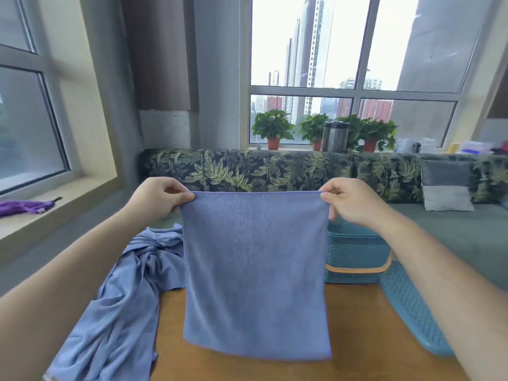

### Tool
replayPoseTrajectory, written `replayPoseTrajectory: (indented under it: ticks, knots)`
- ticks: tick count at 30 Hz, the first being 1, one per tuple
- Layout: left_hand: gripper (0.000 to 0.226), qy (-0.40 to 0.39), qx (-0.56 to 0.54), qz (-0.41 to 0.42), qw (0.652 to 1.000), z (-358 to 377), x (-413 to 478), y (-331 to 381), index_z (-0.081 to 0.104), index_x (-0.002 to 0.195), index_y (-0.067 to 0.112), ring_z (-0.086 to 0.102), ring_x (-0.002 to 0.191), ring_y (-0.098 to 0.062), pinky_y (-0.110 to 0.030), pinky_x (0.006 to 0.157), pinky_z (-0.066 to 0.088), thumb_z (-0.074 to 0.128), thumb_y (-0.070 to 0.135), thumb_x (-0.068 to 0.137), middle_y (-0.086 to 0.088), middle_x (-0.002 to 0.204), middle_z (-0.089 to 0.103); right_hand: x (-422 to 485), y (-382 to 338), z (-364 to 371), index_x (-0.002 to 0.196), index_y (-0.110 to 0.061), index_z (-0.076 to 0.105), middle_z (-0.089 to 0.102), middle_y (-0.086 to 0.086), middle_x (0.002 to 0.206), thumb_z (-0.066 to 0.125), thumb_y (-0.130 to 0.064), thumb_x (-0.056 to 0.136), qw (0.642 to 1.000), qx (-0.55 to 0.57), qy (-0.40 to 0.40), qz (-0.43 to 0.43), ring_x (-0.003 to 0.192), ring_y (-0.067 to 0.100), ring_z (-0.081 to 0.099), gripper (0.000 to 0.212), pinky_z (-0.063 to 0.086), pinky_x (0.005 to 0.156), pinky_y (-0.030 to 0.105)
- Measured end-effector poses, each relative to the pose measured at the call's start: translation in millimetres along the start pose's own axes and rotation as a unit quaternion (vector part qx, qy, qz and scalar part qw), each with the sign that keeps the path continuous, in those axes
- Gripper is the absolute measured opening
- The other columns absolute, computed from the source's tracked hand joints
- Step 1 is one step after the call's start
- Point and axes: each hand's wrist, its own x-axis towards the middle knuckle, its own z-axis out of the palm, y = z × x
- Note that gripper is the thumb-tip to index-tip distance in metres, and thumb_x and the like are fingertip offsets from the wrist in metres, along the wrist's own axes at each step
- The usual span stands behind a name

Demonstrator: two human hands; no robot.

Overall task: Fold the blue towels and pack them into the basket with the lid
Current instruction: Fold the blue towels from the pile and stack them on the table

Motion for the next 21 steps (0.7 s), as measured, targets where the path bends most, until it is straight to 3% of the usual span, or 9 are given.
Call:
replayPoseTrajectory:
  ticks: [4, 6, 8, 11, 14, 17, 19, 21]
  knots:
    - [0.012, -0.014, -0.033, -0.043, 0.998, 24, 16, -16, 0.071, 0.088, 0.005, 0.067, 0.057, -0.018, -0.024, 0.056, 0.057, 0.077, 0.016, 0.088, -0.011, 0.067, 0.074, 16, 14, 27, 0.09, -0.026, 0.062, 0.074, -0.003, 0.073, 0.055, -0.012, 0.101, 0.999, 0.019, 0.014, 0.032, 0.074, 0.01, 0.073, 0.019, 0.057, 0.074, 0.039]
    - [0.01, -0.007, -0.055, -0.049, 0.997, 33, 27, -23, 0.07, 0.087, 0.003, 0.072, 0.064, -0.019, -0.033, 0.069, 0.062, 0.076, 0.011, 0.088, -0.013, 0.071, 0.074, 24, 20, 38, 0.089, -0.028, 0.06, 0.073, -0.005, 0.081, 0.054, -0.012, 0.102, 0.999, 0.022, 0.037, 0.034, 0.079, 0.01, 0.073, 0.021, 0.059, 0.075, 0.042]
    - [0.008, 0.002, -0.075, -0.045, 0.996, 37, 38, -25, 0.069, 0.085, 0.003, 0.074, 0.07, -0.019, -0.036, 0.076, 0.063, 0.074, 0.008, 0.089, -0.017, 0.077, 0.075, 32, 23, 44, 0.09, -0.028, 0.059, 0.072, -0.007, 0.088, 0.053, -0.012, 0.103, 0.997, 0.027, 0.06, 0.033, 0.081, 0.006, 0.071, 0.022, 0.057, 0.074, 0.036]
    - [0.008, 0.021, -0.078, -0.025, 0.996, 39, 49, -23, 0.068, 0.083, 0.005, 0.074, 0.074, -0.021, -0.024, 0.07, 0.062, 0.072, 0.006, 0.09, -0.017, 0.081, 0.074, 39, 26, 48, 0.094, -0.024, 0.06, 0.07, -0.007, 0.09, 0.05, -0.011, 0.103, 0.995, 0.027, 0.095, 0.022, 0.081, -0.002, 0.067, 0.018, 0.049, 0.07, 0.022]
    - [0.009, 0.027, -0.085, -0.009, 0.996, 39, 46, -24, 0.067, 0.083, 0.007, 0.075, 0.079, -0.025, -0.025, 0.071, 0.062, 0.071, 0.004, 0.09, -0.014, 0.082, 0.074, 40, 33, 53, 0.097, -0.024, 0.061, 0.071, -0.006, 0.092, 0.05, -0.011, 0.103, 0.994, 0.038, 0.1, 0.004, 0.083, -0.004, 0.066, 0.018, 0.054, 0.076, 0.03]
    - [0.006, 0.021, -0.03, -0.001, 0.999, 41, 26, -35, 0.071, 0.085, 0.013, 0.073, 0.071, -0.02, -0.027, 0.069, 0.059, 0.073, 0.012, 0.09, -0.004, 0.074, 0.075, 29, 47, 62, 0.098, -0.023, 0.063, 0.072, -0.007, 0.094, 0.052, -0.012, 0.102, 0.995, 0.057, 0.078, 0.014, 0.09, 0.005, 0.07, 0.016, 0.055, 0.082, 0.036]
    - [0.005, 0.013, 0.005, -0.003, 1.0, 47, 5, -47, 0.072, 0.085, 0.018, 0.065, 0.064, -0.016, -0.028, 0.065, 0.053, 0.074, 0.016, 0.09, -0.006, 0.073, 0.073, 12, 57, 72, 0.099, -0.023, 0.065, 0.071, -0.008, 0.095, 0.055, -0.014, 0.101, 0.997, 0.045, 0.062, 0.021, 0.093, 0.011, 0.068, 0.014, 0.05, 0.081, 0.032]
    - [0.006, -0.001, 0.01, -0.012, 1.0, 59, -18, -67, 0.072, 0.085, 0.02, 0.057, 0.059, -0.006, -0.019, 0.06, 0.046, 0.075, 0.018, 0.089, -0.008, 0.072, 0.07, -13, 67, 86, 0.1, -0.024, 0.066, 0.069, -0.008, 0.097, 0.057, -0.016, 0.1, 0.998, 0.035, 0.045, 0.032, 0.094, 0.012, 0.063, 0.012, 0.043, 0.079, 0.024]
